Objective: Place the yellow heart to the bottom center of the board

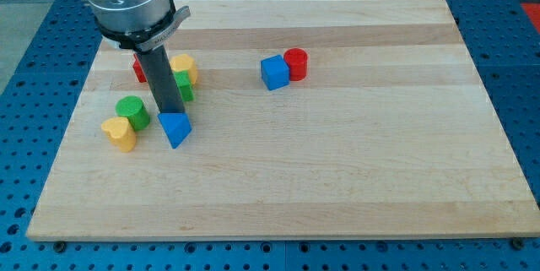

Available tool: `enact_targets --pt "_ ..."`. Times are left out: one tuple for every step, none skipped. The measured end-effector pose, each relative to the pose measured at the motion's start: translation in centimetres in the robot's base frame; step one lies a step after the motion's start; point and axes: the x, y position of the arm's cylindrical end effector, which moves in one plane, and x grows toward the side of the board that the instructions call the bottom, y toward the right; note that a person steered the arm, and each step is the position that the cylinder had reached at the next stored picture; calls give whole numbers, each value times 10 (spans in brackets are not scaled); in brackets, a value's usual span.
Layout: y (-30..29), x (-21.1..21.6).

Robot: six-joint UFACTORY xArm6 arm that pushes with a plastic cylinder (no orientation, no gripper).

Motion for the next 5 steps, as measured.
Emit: enact_targets --pt "0 -3" --pt "-2 -17" --pt "-4 -50" --pt "-40 -54" --pt "-76 -54"
